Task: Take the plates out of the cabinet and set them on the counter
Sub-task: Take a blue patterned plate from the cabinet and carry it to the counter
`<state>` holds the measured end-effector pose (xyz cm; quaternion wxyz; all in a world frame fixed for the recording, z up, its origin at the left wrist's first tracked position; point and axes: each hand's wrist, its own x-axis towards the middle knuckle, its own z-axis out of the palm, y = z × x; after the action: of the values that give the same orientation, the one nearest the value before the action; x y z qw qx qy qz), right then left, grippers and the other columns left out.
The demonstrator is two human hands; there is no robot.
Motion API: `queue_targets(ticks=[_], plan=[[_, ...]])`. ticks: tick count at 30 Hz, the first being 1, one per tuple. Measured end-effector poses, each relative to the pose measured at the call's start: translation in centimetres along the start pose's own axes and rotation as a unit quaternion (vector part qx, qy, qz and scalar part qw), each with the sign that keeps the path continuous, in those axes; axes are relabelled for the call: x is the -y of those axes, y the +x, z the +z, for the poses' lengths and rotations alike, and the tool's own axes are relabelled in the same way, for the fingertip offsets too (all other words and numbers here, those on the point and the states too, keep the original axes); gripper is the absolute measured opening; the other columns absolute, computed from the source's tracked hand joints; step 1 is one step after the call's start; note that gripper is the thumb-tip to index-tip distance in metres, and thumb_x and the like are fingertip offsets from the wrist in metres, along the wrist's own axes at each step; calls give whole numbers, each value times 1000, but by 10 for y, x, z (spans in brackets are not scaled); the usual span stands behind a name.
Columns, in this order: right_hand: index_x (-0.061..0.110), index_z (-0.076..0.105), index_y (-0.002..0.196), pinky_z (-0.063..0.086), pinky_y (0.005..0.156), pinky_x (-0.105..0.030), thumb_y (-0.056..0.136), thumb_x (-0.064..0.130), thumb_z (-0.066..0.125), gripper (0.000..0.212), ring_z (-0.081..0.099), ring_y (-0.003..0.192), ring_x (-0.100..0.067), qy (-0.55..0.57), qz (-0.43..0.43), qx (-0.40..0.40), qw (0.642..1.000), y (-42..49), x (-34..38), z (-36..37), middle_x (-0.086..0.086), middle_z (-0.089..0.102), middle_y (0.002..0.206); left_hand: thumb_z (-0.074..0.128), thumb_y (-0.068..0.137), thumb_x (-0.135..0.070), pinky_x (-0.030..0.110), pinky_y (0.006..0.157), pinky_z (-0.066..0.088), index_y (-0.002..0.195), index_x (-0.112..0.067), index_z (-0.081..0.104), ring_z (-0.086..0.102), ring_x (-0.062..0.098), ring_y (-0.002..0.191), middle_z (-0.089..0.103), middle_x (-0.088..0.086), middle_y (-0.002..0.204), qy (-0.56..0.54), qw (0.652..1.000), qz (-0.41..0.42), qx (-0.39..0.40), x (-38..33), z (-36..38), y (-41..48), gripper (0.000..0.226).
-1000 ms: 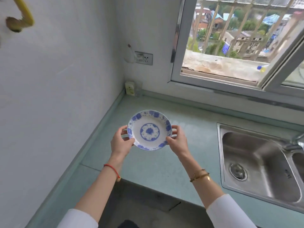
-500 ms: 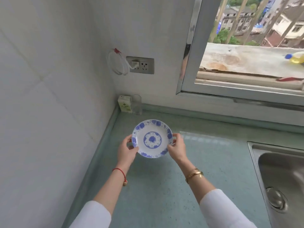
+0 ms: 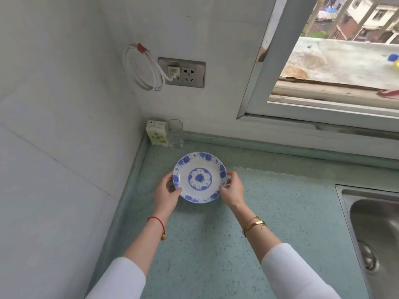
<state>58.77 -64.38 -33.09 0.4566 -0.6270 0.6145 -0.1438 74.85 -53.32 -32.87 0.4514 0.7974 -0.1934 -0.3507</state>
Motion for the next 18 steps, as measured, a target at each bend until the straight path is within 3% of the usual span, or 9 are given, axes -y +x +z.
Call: queue_targets(ticks=[12,15,18], plan=[[6,45,134,52,99,-47,87,0,59,49,56,117,-32,-4,0,11,1000,-1,0,0,-18,52,130,68,89,-1,48,108,48,145,-17,47,58,28,128,57,8,143,8,999,-7,30,7,0,9,62],[4,37,142,46,107,-45,91,13,63,58,51,125,-31,-9,-2,6,1000,-7,2,-4,-18,46,137,70,90,-11,47,110,45,150,-15,39,54,28,132,52,6,149,23,999,-5,30,5,-2,4,68],[6,40,140,48,103,-38,93,20,60,52,53,115,-23,19,-19,-36,999,-24,9,-16,-14,46,134,71,90,-27,38,102,46,151,-16,38,53,23,130,48,5,151,22,999,3,-24,0,-10,-11,70]])
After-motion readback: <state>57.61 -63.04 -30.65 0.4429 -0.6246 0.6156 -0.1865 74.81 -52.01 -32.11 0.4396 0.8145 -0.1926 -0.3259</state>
